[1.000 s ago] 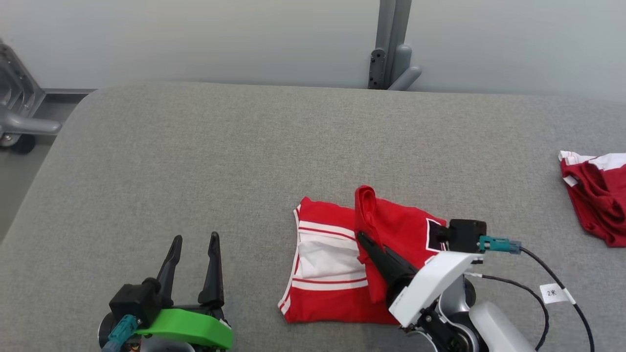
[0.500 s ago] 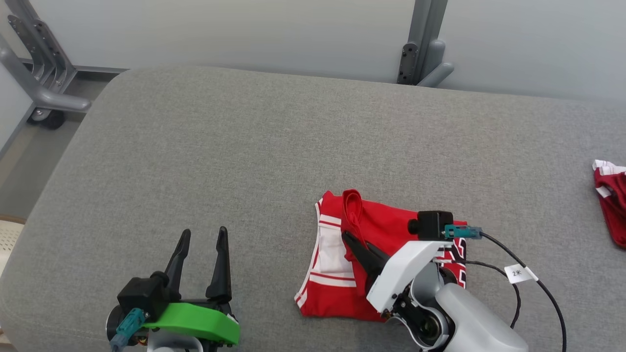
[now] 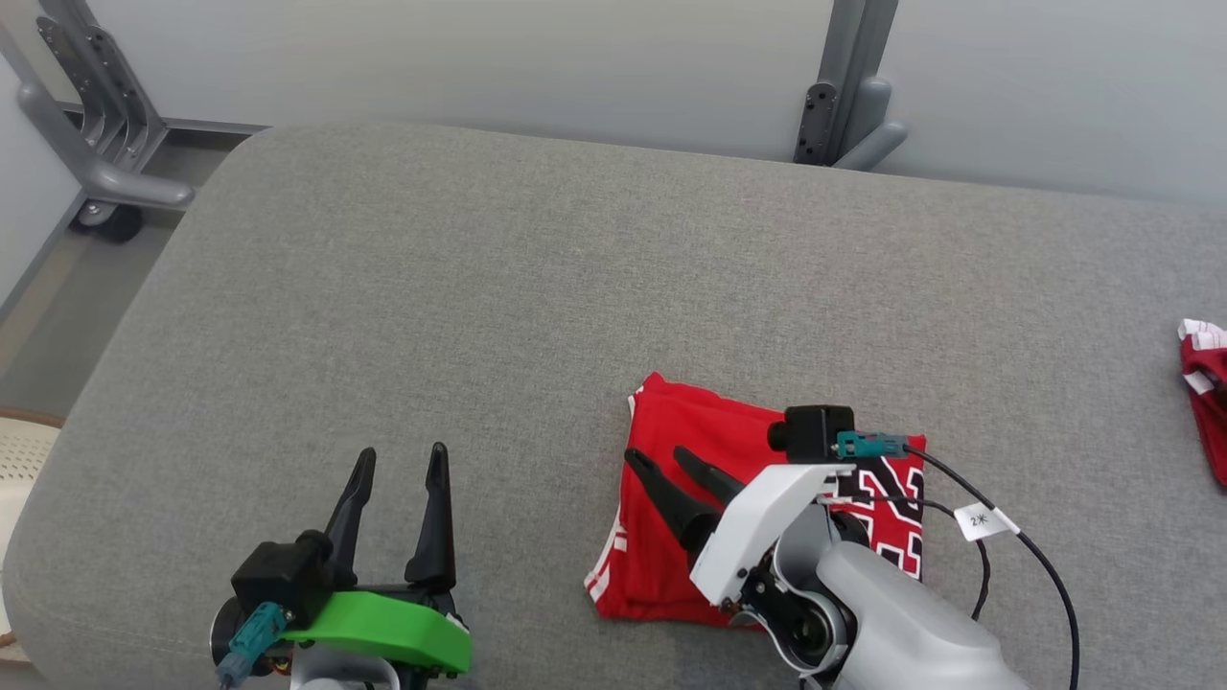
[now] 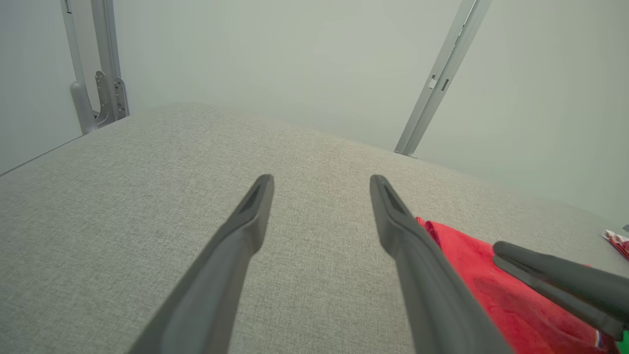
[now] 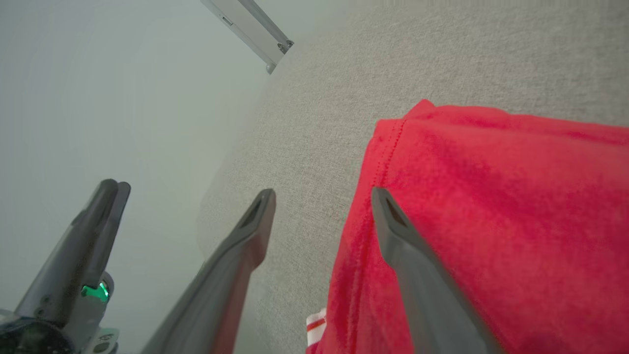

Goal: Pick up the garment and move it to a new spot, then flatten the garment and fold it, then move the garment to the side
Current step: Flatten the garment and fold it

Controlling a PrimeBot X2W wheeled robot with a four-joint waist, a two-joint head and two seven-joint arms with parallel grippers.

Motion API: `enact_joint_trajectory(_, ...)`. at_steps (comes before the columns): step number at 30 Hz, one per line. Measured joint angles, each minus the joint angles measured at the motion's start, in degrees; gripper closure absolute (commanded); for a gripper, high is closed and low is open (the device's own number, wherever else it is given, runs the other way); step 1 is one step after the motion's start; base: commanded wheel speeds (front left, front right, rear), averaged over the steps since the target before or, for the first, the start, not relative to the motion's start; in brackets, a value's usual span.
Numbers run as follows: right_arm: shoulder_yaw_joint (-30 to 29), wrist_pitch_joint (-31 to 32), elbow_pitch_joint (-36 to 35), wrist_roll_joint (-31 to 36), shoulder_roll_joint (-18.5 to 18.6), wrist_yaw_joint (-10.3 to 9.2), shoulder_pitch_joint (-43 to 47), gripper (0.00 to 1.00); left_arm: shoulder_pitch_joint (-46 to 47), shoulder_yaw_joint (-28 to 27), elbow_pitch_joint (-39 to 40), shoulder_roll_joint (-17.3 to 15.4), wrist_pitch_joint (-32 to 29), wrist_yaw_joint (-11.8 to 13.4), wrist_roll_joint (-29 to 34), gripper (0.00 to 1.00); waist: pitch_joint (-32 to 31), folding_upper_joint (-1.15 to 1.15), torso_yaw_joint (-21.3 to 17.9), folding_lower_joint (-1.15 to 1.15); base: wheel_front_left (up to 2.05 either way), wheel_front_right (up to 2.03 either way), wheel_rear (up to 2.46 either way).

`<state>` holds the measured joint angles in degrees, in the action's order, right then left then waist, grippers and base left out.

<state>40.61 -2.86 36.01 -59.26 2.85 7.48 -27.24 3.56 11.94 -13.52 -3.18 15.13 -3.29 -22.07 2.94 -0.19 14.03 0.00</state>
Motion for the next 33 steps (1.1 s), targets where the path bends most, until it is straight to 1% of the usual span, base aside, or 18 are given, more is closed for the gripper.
enact_joint_trajectory(6, 1.4, -2.6, -1.1, -0.8, 0.0, 0.00, -1.4, 0.00, 0.0, 0.0, 0.1, 0.1, 0.0, 0.0, 0.0, 0.00, -0.1, 0.00, -1.1, 0.00, 0.00, 0.00, 0.00)
enact_joint_trajectory(8, 1.3, -4.4, -0.5, 1.8, 0.0, 0.00, -2.2, 0.00, 0.0, 0.0, 0.1, 0.1, 0.0, 0.0, 0.0, 0.00, -0.1, 0.00, -1.6, 0.00, 0.00, 0.00, 0.00)
enact_joint_trajectory(10, 1.0, -6.8, 0.5, 5.8, 0.7, 0.00, -3.2, 0.00, 0.0, 0.0, 0.2, 0.2, 0.0, 0.0, 0.0, 0.00, -0.1, 0.00, -2.1, 0.00, 0.00, 0.00, 0.00)
enact_joint_trajectory(11, -0.2, -8.8, 1.3, 9.1, 1.5, 0.00, -3.7, 0.00, -0.1, 0.0, 0.2, 0.2, 0.0, 0.0, 0.0, 0.00, -0.2, 0.00, -2.7, 0.00, 0.00, 0.00, 0.00)
enact_joint_trajectory(14, -3.1, -10.8, 2.1, 14.6, 2.6, 0.00, -3.8, 0.00, -0.2, 0.2, 0.2, 0.2, 0.0, 0.0, 0.1, 0.00, -0.3, 0.00, -3.6, 0.00, 0.00, 0.00, 0.00)
enact_joint_trajectory(15, -4.3, -11.2, 2.1, 16.3, 2.8, 0.00, -3.7, 0.00, -0.2, 0.3, 0.3, 0.2, 0.0, 0.0, 0.1, 0.00, -0.4, 0.00, -3.9, 0.00, 0.00, 0.00, 0.00)
enact_joint_trajectory(16, -4.3, -11.2, 2.1, 16.3, 2.8, 0.00, -3.7, 0.00, -0.2, 0.3, 0.3, 0.2, 0.0, 0.0, 0.1, 0.00, -0.4, 0.00, -3.9, 0.00, 0.00, 0.00, 0.00)
enact_joint_trajectory(19, -8.8, -11.9, 1.3, 21.7, 3.3, 0.01, -3.0, 0.00, -0.3, 0.4, 0.3, 0.2, 0.0, 0.0, 0.3, 0.00, -0.5, 0.00, -5.1, 0.00, 0.00, 0.00, 0.00)
enact_joint_trajectory(22, -14.0, -12.0, -0.6, 26.8, 3.4, 0.01, -0.3, 0.00, -0.3, 0.5, 0.4, 0.2, 0.0, 0.1, 0.5, 0.00, -0.7, 0.00, -6.3, 0.00, 0.00, 0.00, 0.00)
enact_joint_trajectory(26, -22.2, -12.2, -5.8, 34.7, 3.0, 0.01, 4.1, 0.00, -0.4, 0.2, 0.4, 0.2, 0.0, 0.3, 0.7, 0.00, -1.0, 0.00, -8.2, 0.00, 0.00, 0.00, 0.00)
enact_joint_trajectory(31, -29.3, -12.2, -12.5, 42.7, 1.8, 0.01, 11.3, 0.00, -1.0, -1.0, 0.5, 0.1, 0.0, 0.8, 1.1, 0.00, -1.5, 0.00, -10.5, 0.00, 0.00, 0.00, 0.00)
enact_joint_trajectory(33, -31.8, -12.2, -14.8, 44.6, 1.5, 0.01, 14.0, 0.00, -1.4, -1.5, 0.5, -0.2, 0.0, 1.3, 1.7, 0.00, -1.7, 0.00, -11.3, 0.00, 0.00, 0.00, 0.00)
